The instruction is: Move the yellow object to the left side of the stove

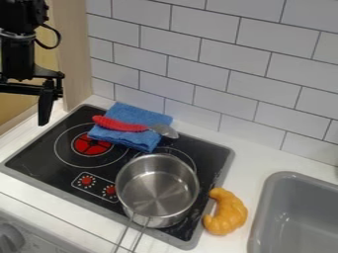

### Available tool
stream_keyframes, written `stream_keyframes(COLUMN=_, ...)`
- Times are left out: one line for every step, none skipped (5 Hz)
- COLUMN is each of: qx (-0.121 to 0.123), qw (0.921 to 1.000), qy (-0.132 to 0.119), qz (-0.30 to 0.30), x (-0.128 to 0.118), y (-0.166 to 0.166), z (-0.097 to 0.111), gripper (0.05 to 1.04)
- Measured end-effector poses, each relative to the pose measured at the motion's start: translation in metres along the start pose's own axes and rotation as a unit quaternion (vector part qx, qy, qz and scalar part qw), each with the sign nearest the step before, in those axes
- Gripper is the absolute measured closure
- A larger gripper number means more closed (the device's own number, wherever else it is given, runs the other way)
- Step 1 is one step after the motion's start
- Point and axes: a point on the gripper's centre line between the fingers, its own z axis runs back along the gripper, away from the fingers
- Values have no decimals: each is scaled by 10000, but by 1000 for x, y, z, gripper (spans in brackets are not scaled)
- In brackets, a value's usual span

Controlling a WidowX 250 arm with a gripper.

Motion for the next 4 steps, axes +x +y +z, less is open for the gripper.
stream_keyframes(qx=4, qw=9997, qy=253, qz=-49, x=-12, y=-2, z=-11, gripper=83)
stream_keyframes(qx=-112, qw=9981, qy=331, qz=-515, x=-32, y=-19, z=-6, gripper=83)
stream_keyframes(qx=-81, qw=9970, qy=157, qz=-752, x=-54, y=-26, z=9, gripper=83)
stream_keyframes(qx=-234, qw=9900, qy=-134, qz=-1381, x=-75, y=-49, z=24, gripper=83)
